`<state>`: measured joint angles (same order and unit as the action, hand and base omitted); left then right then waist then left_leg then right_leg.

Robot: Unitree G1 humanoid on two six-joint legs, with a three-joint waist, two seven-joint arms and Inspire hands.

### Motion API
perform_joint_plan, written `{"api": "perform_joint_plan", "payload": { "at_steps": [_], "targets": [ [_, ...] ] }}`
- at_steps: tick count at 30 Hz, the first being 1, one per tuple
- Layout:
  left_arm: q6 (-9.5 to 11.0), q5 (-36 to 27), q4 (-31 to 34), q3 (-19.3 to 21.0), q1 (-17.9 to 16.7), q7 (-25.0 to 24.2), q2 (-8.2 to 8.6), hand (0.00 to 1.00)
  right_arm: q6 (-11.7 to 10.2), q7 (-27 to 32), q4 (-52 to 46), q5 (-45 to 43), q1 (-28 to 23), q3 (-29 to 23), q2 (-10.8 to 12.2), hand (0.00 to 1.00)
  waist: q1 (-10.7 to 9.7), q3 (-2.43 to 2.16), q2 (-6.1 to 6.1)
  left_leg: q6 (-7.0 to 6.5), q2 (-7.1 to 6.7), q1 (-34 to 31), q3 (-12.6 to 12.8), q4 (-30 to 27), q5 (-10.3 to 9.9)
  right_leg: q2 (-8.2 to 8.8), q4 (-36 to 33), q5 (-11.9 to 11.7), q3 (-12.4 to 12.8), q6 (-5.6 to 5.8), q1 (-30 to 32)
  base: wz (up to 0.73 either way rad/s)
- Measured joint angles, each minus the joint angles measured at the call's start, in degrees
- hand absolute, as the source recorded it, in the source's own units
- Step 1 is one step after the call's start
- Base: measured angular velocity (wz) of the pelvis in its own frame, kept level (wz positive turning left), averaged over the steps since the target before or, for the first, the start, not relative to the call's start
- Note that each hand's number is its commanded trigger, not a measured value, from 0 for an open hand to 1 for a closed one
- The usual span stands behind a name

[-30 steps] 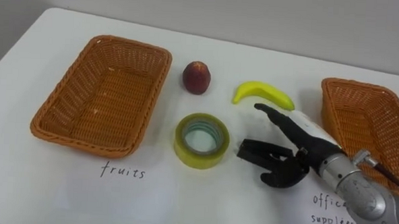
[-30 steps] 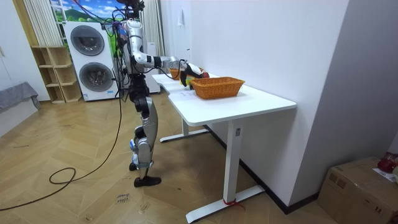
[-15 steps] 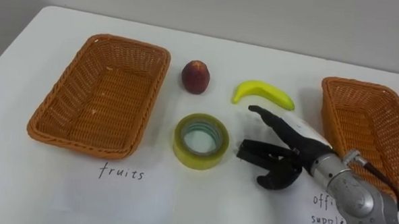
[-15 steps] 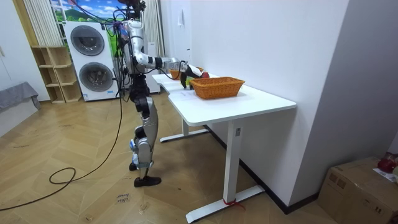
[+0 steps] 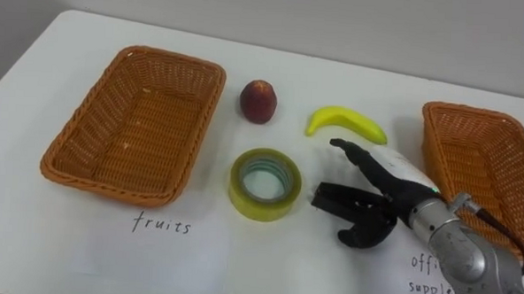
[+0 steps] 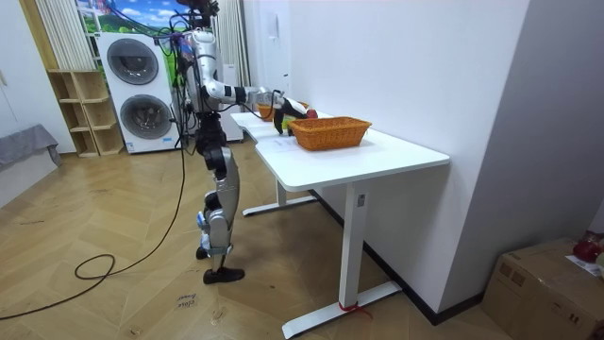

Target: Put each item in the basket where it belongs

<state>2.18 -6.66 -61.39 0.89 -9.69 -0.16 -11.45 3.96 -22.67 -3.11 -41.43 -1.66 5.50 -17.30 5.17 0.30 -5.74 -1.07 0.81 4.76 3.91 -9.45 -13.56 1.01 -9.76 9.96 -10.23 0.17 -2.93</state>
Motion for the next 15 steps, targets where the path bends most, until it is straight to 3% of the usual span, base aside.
{"api": "perform_joint_plan", "payload": {
  "at_steps": [7,15],
  "targets": [
    [-1.0,-0.1,0.0,0.1,0.2,0.0,-0.09,0.00,2.5,-0.5,0.0,-1.7,-0.1,0.7,0.3,0.00,0.0,-0.28,-0.47,0.00,-0.02,0.0,0.0,-0.1,0.0,0.03,-0.1,-0.1,0.1,-0.01,0.0,0.00],
    [-2.2,-0.2,0.1,0.1,0.2,-0.1,-0.64,0.00,4.9,-3.1,-0.1,-1.9,-0.1,1.2,0.3,0.00,-0.1,-0.02,-1.07,-0.01,-0.03,0.1,0.0,-0.2,0.0,0.04,-0.1,-0.4,-0.2,0.03,-0.1,0.00]
  ]
}}
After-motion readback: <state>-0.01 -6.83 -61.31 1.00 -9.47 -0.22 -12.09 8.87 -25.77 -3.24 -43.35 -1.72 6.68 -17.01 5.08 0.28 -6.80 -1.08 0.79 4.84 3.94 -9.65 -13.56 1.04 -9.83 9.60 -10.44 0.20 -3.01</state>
